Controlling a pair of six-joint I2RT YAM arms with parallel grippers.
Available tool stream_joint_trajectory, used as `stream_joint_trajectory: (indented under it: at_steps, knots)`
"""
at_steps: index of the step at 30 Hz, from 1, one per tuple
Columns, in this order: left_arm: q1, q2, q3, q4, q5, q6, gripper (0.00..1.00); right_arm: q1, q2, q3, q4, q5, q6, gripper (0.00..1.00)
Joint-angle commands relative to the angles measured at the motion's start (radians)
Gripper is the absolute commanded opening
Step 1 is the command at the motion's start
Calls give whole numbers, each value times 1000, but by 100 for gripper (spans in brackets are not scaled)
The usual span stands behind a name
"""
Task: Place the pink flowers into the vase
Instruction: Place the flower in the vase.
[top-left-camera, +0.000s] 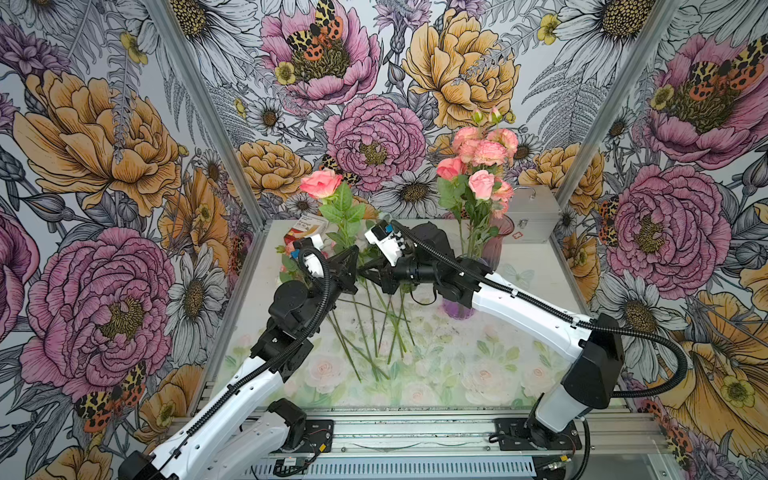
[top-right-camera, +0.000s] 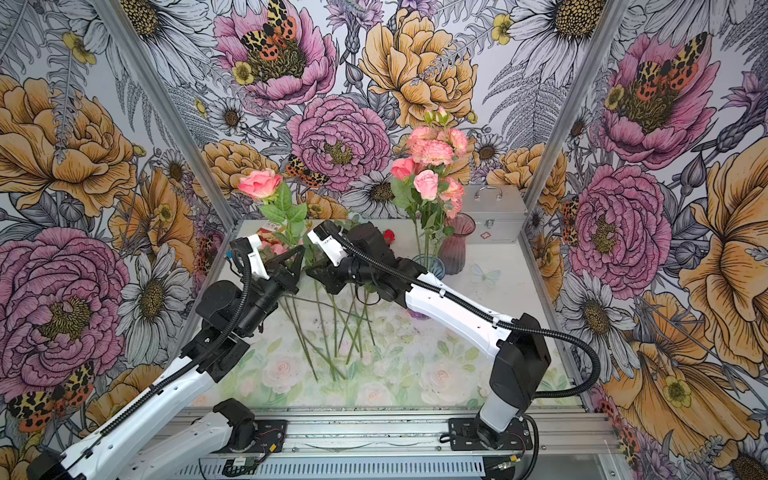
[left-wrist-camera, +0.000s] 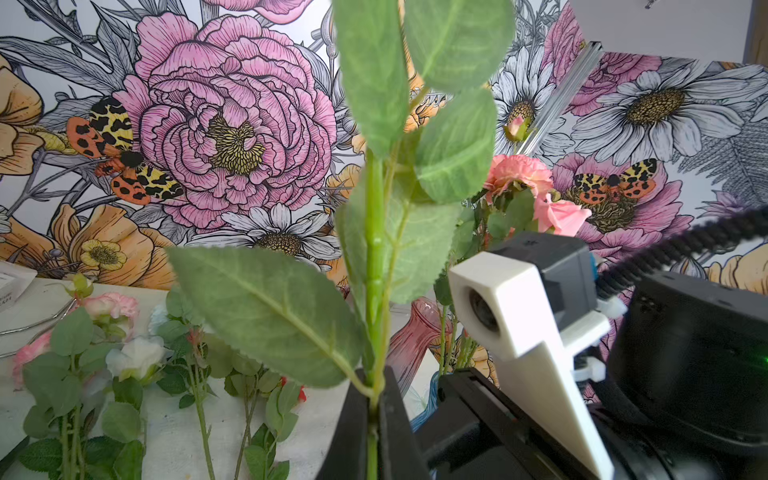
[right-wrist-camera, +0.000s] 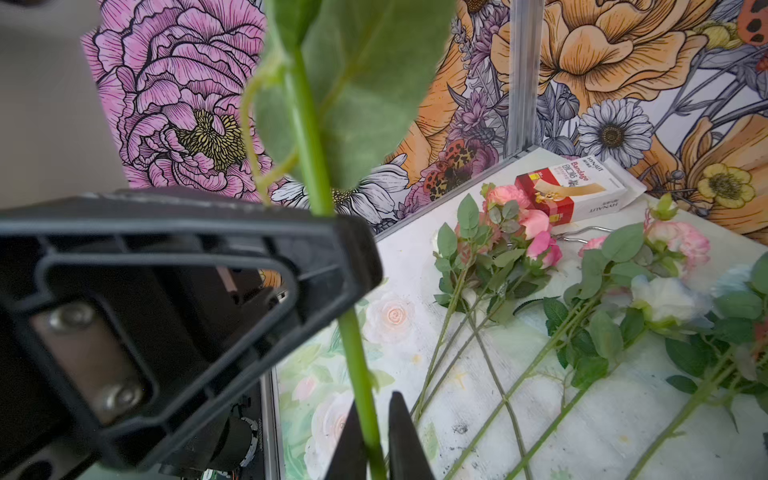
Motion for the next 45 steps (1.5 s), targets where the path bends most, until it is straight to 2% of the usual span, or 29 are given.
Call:
stream_joint_trajectory:
  at_steps: [1,2,3,5,6,7,8,9,19,26,32,37,40,45]
  knots:
    - [-8,-13,-3,6,18,-16,2,2,-7,29,10,40,0,3]
    - [-7,-13,-4,3,16,-17,7,1,-12,27,11,46,-2,0]
    - [-5,-14,-4,0,19,-20,16,0,-20,25,11,55,-6,0]
    - [-5,-22,-4,-6,18,-25,42,-6,-36,18,8,83,-14,0]
    - [-4,-27,-4,-10,17,-28,63,-13,-42,15,5,96,-20,0]
    - [-2,-34,-4,-13,16,-32,80,-21,-49,14,3,103,-23,0]
    - [-2,-43,-3,-17,18,-34,90,-31,-56,13,2,117,-26,0]
    - [-3,-52,1,-24,22,-36,96,-33,-62,9,1,132,-28,0]
    - [15,-187,-14,-133,-10,-33,98,-162,-124,85,-30,161,-85,0]
    - [66,-173,-34,-141,33,-66,98,-187,-208,204,-65,176,-179,0]
    - [81,-134,-35,-141,49,-68,98,-278,-326,259,-90,228,-189,0]
    - [81,-108,-34,-137,58,-65,98,-412,-399,262,-127,333,-187,0]
    - [83,-99,-34,-141,65,-61,98,-531,-443,259,-125,360,-141,0]
    - [90,-73,-27,-155,83,-60,99,-691,-450,281,-128,449,-101,0]
